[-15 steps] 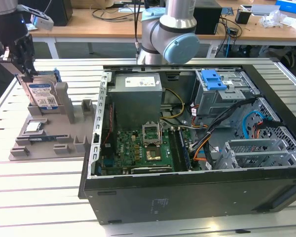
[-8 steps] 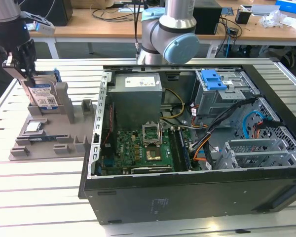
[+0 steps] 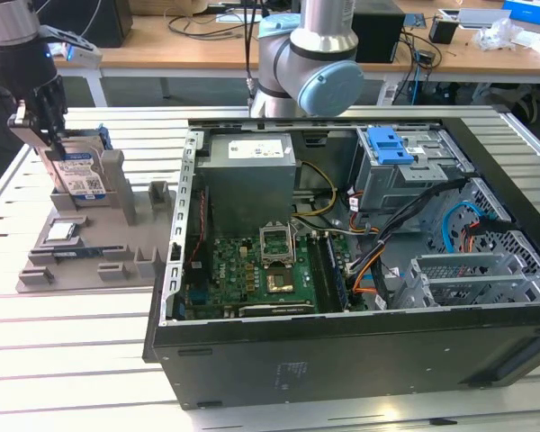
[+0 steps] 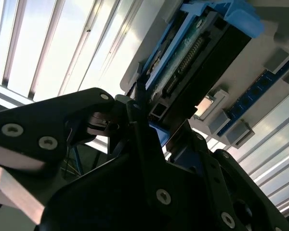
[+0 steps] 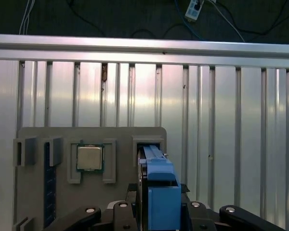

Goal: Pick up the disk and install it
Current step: 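Pick up the disk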

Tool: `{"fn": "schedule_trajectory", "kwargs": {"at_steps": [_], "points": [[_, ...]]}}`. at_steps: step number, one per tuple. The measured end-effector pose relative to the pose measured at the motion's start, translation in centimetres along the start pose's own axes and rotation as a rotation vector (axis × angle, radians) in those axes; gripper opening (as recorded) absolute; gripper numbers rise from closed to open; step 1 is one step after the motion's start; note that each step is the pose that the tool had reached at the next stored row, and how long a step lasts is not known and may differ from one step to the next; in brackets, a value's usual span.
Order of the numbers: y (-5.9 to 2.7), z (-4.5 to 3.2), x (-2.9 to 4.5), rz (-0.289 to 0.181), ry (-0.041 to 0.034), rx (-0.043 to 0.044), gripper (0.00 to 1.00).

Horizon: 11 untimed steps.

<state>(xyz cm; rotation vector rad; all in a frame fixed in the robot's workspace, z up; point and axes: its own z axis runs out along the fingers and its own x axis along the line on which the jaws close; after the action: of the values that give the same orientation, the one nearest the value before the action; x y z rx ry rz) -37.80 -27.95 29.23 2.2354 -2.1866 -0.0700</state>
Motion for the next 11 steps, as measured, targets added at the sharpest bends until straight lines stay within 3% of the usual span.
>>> {"fn": "schedule_trajectory", "kwargs": {"at_steps": [7,11], "points": [[-0.09,0.05,0.01,0.000,0.0001,-0.0001,0.42],[-0.09,0.05,0.01,0.000,0.0001,-0.0002,0.36]]}}
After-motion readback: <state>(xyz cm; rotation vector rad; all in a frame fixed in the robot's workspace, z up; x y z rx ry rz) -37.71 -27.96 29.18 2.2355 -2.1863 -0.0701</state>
